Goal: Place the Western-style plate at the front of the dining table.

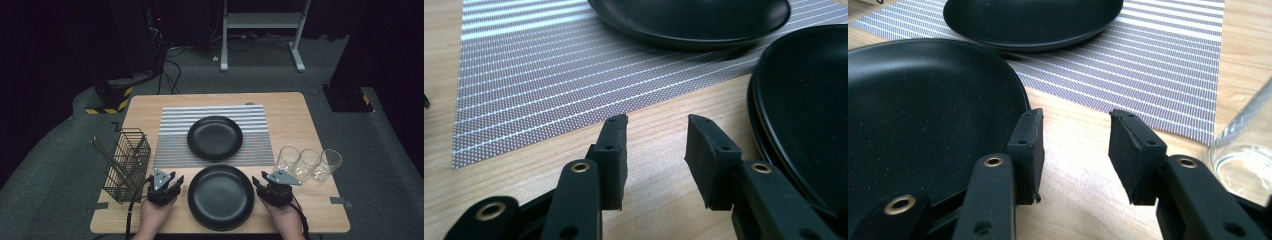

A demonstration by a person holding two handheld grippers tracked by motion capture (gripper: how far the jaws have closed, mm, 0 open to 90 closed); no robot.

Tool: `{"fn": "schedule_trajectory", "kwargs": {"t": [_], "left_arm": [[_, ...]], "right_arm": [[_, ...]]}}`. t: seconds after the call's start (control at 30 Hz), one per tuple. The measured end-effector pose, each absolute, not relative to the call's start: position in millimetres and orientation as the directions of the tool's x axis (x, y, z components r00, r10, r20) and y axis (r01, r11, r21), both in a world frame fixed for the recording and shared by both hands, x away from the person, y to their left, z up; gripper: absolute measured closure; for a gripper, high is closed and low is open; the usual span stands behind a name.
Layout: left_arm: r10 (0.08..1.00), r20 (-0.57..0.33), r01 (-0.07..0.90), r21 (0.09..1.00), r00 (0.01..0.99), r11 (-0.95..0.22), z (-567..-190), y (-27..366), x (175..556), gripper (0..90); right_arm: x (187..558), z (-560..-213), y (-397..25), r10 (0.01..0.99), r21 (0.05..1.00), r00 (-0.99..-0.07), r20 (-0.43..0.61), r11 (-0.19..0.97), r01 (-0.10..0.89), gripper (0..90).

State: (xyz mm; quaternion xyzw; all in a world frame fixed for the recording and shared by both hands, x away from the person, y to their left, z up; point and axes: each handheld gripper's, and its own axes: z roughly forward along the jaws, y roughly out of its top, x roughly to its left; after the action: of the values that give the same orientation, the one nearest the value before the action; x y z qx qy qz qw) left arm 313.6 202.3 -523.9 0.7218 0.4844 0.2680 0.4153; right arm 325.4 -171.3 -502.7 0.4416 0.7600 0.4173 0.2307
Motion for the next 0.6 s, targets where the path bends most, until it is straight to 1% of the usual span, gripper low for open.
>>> {"fn": "schedule_trajectory", "kwargs": {"t": [0.1, 0.33, 0.47, 0.6], "left_arm": [[0.92, -0.032, 0.452, 0.877, 0.392, -0.162, -524.2, 205.0, 306.7, 58.5], [0.913, -0.066, 0.44, 0.889, 0.401, -0.129, -523.3, 211.2, 301.0, 56.4], [0.907, -0.049, 0.43, 0.89, 0.419, -0.151, -522.5, 210.1, 296.9, 57.2], [0.904, -0.036, 0.426, 0.889, 0.427, -0.166, -522.7, 207.7, 296.6, 53.9]], "right_arm": [[322.4, -508.3, -172.4, 0.861, 0.837, -0.509, -0.003, 0.281, 0.469, 56.0], [325.7, -517.7, -178.3, 0.875, 0.813, -0.484, 0.018, 0.269, 0.516, 55.5], [325.7, -519.6, -179.5, 0.88, 0.809, -0.474, 0.025, 0.261, 0.526, 55.4], [326.3, -517.4, -179.8, 0.879, 0.81, -0.475, 0.032, 0.256, 0.528, 54.7]]}}
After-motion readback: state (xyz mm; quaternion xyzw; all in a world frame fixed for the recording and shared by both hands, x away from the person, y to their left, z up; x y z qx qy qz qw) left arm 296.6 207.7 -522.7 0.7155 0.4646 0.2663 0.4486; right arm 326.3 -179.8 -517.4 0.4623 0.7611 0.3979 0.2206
